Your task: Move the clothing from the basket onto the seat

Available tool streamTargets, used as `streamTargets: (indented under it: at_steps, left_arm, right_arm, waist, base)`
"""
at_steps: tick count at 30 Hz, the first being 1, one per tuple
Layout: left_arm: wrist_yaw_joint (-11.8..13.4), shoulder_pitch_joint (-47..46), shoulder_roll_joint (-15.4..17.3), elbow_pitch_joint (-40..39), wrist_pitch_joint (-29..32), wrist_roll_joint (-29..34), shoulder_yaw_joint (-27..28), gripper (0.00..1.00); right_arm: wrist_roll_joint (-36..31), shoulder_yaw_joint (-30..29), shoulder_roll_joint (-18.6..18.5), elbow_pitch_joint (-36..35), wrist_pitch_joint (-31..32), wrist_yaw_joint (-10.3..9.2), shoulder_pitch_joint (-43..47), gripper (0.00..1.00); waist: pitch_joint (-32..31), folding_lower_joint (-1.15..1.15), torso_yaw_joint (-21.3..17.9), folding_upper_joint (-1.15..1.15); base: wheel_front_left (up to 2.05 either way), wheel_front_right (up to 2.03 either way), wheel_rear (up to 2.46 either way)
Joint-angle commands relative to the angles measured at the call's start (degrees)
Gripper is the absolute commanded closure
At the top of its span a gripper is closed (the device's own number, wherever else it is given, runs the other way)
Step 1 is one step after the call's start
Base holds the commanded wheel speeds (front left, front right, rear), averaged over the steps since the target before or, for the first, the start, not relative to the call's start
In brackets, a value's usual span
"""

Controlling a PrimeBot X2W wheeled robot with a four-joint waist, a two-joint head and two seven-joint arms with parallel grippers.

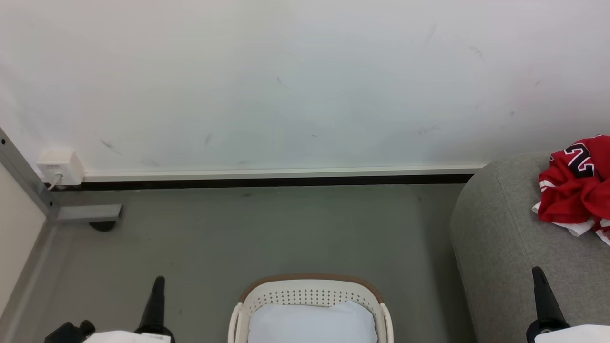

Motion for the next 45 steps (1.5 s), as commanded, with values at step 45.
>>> streamTargets:
  at_steps: [45]
  left_arm:
    - [-0.3, -2.5, 0.5, -1.8, 6.4, -24.1, 2.5, 1.0]
  right_arm:
    - [20.9, -4.5, 1.6, -1.0, 6.4, -0.1, -2.6, 1.0]
  waist:
    - [0.6, 0.0, -0.1, 0.0]
  base:
    - [0.0, 0.0, 0.0]
